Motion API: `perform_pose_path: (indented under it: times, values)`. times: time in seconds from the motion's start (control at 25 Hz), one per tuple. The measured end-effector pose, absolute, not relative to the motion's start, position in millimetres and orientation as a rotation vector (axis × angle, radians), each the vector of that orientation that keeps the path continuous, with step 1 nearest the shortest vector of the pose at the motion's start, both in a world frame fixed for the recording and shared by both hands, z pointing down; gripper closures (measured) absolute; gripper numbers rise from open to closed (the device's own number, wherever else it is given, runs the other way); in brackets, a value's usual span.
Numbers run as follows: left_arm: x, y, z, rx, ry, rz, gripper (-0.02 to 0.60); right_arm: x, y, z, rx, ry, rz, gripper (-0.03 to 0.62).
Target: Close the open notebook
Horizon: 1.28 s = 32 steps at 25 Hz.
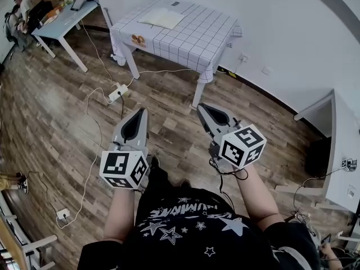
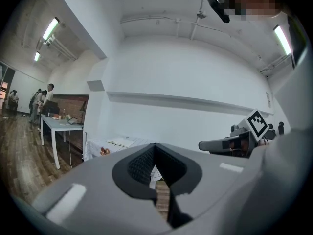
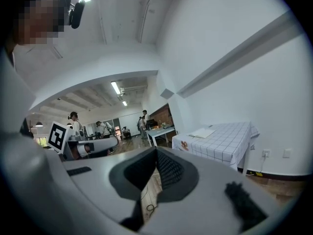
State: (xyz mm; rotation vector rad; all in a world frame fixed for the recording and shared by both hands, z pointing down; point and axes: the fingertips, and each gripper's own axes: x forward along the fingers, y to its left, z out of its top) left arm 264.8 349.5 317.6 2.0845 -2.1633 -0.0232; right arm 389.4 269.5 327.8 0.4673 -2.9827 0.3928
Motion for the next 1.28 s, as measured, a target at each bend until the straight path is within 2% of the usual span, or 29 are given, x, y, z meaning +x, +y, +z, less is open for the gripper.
perform_pose_path:
  times: [0.2, 0.84, 1.28]
  values:
    - [235.2, 321.7, 318.1, 2.079, -2.146, -0.043, 0.574, 367.1, 242.1, 337.6, 0.531, -2.948, 0.423, 0.579]
    - [95.0, 258.9, 329.5, 2.075, -2.058, -0.063, 0.574, 226.5, 183.6, 340.4, 0.593, -2.915, 0.448, 0.579]
    - [35.6, 238.2, 342.0, 2.175, -1.940, -0.089, 0.572, 166.3, 159.9, 351.1, 0.719, -2.871, 0.476, 0.579]
